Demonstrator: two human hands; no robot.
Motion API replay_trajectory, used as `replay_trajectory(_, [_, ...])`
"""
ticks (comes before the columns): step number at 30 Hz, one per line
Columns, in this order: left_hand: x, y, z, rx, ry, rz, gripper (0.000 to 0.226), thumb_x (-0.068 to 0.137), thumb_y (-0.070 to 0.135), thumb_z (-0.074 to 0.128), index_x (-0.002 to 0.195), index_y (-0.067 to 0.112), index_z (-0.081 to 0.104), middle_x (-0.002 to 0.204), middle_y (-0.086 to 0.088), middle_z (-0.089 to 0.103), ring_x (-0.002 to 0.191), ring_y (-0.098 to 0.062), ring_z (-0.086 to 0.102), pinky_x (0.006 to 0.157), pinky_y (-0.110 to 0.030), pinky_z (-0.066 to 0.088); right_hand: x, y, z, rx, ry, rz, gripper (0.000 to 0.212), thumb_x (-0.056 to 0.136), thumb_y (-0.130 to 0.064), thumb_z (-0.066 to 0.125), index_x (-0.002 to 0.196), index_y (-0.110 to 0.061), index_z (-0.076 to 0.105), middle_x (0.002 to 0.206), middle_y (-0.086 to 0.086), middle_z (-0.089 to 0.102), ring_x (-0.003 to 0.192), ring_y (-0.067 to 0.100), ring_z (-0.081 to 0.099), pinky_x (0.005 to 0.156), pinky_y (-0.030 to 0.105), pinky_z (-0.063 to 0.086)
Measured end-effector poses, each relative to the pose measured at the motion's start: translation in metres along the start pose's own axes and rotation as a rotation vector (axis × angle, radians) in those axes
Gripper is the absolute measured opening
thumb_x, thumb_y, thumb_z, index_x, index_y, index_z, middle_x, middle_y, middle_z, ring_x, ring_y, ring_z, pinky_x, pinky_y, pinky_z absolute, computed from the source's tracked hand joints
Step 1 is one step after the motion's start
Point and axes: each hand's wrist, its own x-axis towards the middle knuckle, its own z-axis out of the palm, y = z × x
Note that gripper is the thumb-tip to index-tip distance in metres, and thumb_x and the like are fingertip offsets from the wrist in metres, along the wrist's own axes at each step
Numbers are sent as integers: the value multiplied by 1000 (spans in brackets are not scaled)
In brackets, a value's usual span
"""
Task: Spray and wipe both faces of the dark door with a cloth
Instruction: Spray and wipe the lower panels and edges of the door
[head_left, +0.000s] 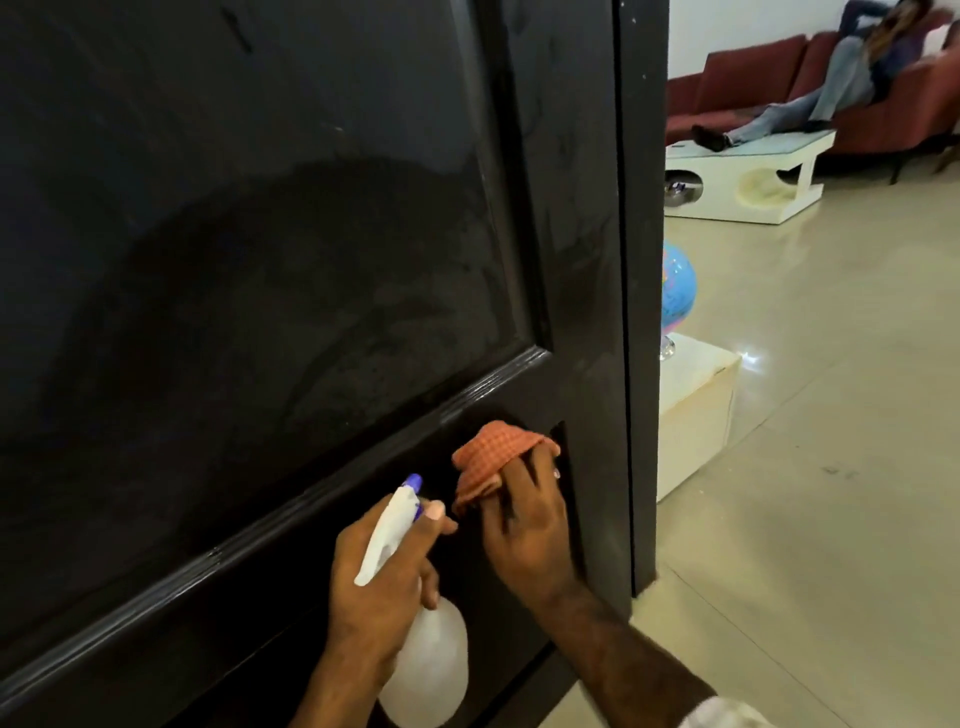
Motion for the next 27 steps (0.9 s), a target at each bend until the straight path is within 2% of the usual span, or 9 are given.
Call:
replay_trajectory(3, [0,7,-19,-25,-11,2,16,100,16,68,94,4,77,89,-10,80,41,-31,51,53,-38,49,20,34,-22,-151,-167,-249,48,80,-7,68,127,-14,68,136,17,53,104,31,64,88,44,59])
replay_trajectory(7, [-3,16,-26,-43,-32,21,24,94,24,68,94,2,77,89,-13,80,41,-33,49,54,-41,48,80,37,-32,48,354,190,35,95,-20,62,129,-11,67,137,13,52,116,28,62,101,51,55])
replay_trajectory(9, [-5,17,-27,-38,-8,23,30,91,30,67,93,3,77,87,-14,80,41,-34,51,55,-41,51,90,19,-21,92,431,226,35,94,-23,64,126,-9,67,135,14,52,115,31,62,101,51,55])
replay_trajectory(13, [-7,19,-32,-61,66,23,27,90,31,67,85,7,79,71,-20,74,41,-37,50,54,-42,50,40,-27,5,28,96,-184,26,92,-11,66,117,-17,67,137,13,51,118,21,57,100,26,48])
replay_trajectory(15, [-9,20,-34,-43,95,18,28,90,32,68,78,8,75,57,-26,64,42,-39,50,55,-42,50,27,-27,1,-76,-87,-522,17,102,-15,56,112,-18,70,128,10,51,107,25,56,84,28,48])
replay_trajectory(17, [-9,20,-35,-63,99,18,30,90,32,66,84,4,76,66,-23,70,41,-38,49,55,-44,50,45,-1,-13,-115,-110,-630,28,107,-21,45,111,-17,73,126,10,51,104,31,59,83,37,53])
replay_trajectory(20, [-10,21,-42,-105,87,23,28,89,30,65,89,6,79,89,-20,78,39,-35,48,54,-45,49,81,31,-31,-85,140,-215,36,90,-12,55,123,-8,70,141,16,50,123,39,60,112,33,48])
replay_trajectory(22, [-12,19,-54,-101,83,49,21,92,30,70,84,13,81,91,-19,79,38,-34,47,52,-45,49,91,20,-21,-2,294,31,40,88,-9,57,124,3,70,146,22,51,132,37,56,118,30,41])
replay_trajectory(27, [-30,8,-111,-105,134,73,21,96,32,75,86,14,81,93,-16,80,38,-35,50,51,-44,50,40,-56,30,-90,258,-74,37,87,-11,53,111,11,71,136,29,57,120,43,51,111,29,37])
